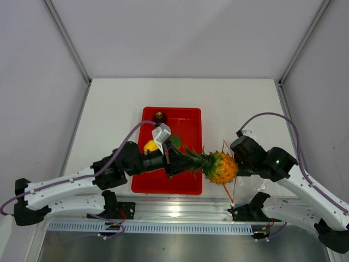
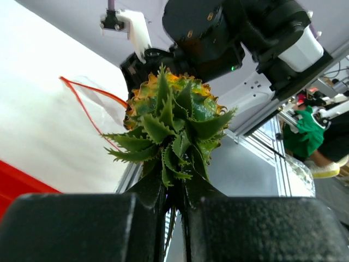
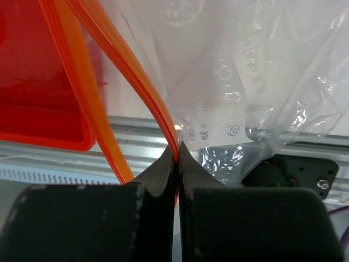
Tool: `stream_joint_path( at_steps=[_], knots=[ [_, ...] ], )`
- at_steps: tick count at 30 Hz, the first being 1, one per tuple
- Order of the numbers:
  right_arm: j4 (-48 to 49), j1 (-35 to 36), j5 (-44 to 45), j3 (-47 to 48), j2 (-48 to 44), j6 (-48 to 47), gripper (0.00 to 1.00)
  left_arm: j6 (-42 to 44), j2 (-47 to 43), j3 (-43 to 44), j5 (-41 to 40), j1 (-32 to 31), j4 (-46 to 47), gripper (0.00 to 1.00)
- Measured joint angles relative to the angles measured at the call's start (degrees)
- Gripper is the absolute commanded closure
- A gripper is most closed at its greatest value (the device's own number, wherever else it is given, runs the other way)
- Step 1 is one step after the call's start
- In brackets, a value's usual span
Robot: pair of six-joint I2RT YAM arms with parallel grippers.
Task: Place the food in the zip-top bag and seal the zipper
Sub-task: Place the fake fruit in the zipper food storage bag.
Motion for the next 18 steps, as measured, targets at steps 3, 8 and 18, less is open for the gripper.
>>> stream_joint_path(
  at_steps=[3, 8, 18],
  knots=[
    [1.27, -0.94, -2.80, 0.00, -0.83, -0.11, 1.00, -0.94, 0.70, -5.31, 1.55, 0.00, 7.45, 0.99],
    [1.75, -5.14, -8.66, 0.00, -3.50, -0.24, 1.00, -2.47, -0.74, -14.95, 0.31, 0.13, 21.22, 0.99],
    [4.04, -9.14, -18.58, 0.00, -5.81, -0.17, 1.00, -3.87, -0.44, -24.61, -4.72, 0.17, 38.16, 0.99]
  ],
)
